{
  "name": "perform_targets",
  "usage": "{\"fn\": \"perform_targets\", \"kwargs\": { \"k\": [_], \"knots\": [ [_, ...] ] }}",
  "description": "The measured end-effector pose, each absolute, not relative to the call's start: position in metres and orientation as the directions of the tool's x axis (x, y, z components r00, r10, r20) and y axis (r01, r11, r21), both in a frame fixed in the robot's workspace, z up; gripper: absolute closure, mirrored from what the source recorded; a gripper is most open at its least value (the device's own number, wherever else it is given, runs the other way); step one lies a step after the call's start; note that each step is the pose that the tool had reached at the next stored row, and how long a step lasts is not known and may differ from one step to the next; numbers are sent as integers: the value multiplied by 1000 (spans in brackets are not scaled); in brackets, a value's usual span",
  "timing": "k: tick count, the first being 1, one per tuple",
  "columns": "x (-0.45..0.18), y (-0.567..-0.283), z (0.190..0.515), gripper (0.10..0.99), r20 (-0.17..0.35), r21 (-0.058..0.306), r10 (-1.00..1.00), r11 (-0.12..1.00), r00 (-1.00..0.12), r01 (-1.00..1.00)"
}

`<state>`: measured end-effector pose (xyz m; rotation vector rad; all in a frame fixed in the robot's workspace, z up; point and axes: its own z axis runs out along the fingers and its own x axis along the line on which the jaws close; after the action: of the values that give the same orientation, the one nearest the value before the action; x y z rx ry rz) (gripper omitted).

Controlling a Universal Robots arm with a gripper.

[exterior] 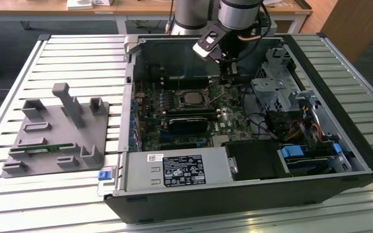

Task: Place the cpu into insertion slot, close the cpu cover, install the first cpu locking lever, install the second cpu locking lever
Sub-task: 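Close the cpu cover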

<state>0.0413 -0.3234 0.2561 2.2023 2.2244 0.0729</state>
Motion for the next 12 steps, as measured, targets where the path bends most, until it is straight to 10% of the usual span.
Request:
{"fn": "perform_targets", "kwargs": {
  "k": [12],
  "knots": [
    [48, -321, 255, 980, 20, 39, 1000, 13, -14, 999]
  ]
}}
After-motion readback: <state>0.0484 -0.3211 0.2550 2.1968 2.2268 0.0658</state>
